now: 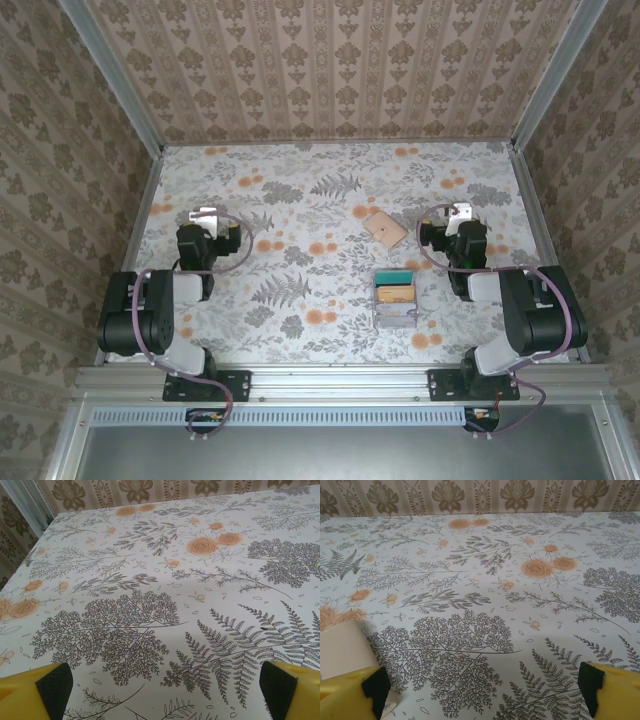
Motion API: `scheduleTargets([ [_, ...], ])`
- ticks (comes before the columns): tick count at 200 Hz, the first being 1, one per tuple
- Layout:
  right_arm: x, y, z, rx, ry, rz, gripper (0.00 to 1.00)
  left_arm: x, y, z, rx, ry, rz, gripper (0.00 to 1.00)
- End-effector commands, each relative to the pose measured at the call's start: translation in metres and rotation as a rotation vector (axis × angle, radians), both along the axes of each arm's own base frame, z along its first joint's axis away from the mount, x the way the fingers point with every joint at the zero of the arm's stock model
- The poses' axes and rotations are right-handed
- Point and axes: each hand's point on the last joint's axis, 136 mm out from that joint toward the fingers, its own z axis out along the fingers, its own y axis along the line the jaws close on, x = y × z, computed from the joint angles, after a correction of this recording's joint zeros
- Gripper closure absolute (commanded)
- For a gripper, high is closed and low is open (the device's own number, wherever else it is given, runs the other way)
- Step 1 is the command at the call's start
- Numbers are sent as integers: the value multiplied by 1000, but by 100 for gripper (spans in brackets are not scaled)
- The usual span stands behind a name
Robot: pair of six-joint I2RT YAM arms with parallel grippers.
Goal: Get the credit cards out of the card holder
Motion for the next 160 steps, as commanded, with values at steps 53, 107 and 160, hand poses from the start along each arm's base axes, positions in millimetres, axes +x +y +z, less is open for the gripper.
scheduleTargets([
  [53,2,0,2,-10,-8,-1,0,1,2,2,14,-17,6,0],
  [107,2,-1,2,-3,-6,-2,0,2,5,2,-1,-12,7,0],
  [160,2,-3,1,6,-2,-6,0,3,9,6,-18,-10,18,0],
])
